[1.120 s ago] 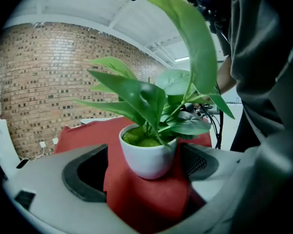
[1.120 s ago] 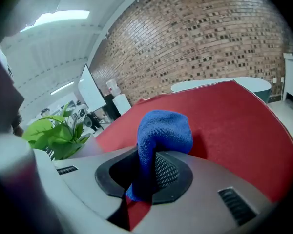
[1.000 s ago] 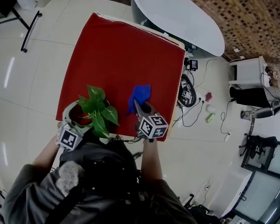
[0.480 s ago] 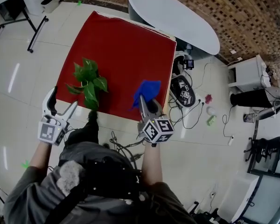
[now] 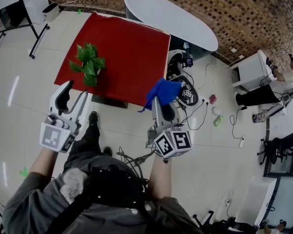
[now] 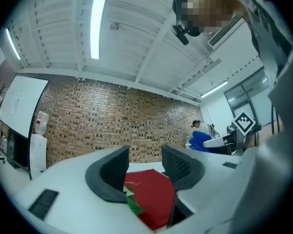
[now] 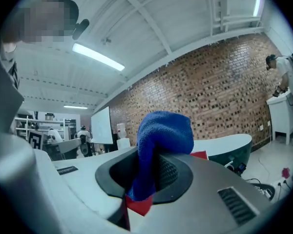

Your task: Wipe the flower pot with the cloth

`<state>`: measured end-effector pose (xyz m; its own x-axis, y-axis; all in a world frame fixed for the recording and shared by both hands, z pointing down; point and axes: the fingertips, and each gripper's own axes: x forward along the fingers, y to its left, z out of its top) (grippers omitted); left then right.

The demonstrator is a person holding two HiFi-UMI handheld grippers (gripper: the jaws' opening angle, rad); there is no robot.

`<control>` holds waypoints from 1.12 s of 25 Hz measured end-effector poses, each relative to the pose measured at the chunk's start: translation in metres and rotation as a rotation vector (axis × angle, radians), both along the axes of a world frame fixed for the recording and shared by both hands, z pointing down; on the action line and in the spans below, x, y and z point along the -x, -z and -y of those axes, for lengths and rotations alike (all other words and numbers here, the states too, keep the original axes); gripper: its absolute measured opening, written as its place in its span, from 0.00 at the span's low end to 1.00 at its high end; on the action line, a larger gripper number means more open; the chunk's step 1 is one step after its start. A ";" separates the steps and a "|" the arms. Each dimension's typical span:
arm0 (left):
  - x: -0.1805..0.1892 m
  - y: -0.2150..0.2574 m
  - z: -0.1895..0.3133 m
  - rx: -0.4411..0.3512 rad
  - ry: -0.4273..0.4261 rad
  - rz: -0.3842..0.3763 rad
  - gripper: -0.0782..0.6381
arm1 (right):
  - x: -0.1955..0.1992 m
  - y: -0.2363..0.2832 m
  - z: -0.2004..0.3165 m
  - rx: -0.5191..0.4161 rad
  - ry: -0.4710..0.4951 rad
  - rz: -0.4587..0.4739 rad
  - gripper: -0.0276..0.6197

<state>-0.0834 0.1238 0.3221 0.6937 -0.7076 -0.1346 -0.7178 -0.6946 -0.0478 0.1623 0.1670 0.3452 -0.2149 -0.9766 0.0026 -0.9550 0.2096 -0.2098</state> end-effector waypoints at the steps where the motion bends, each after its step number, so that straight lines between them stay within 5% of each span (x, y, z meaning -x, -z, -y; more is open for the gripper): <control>1: -0.003 0.005 -0.006 0.011 0.009 0.012 0.39 | -0.001 0.009 -0.011 -0.013 -0.005 0.000 0.16; 3: -0.006 0.014 -0.017 0.036 0.028 0.009 0.24 | -0.002 0.024 -0.031 -0.037 -0.008 0.008 0.16; 8: 0.003 0.036 -0.040 0.109 0.084 -0.003 0.12 | 0.012 0.054 -0.064 -0.088 0.026 0.052 0.16; 12: -0.001 0.040 -0.057 0.107 0.043 0.079 0.12 | 0.030 0.062 -0.078 -0.097 0.064 0.077 0.16; 19: 0.017 0.036 -0.069 0.193 -0.010 0.089 0.12 | 0.075 0.071 -0.089 -0.077 0.072 -0.006 0.16; 28: 0.093 0.025 -0.103 0.239 -0.069 0.067 0.12 | 0.172 0.064 -0.124 -0.051 0.057 -0.049 0.16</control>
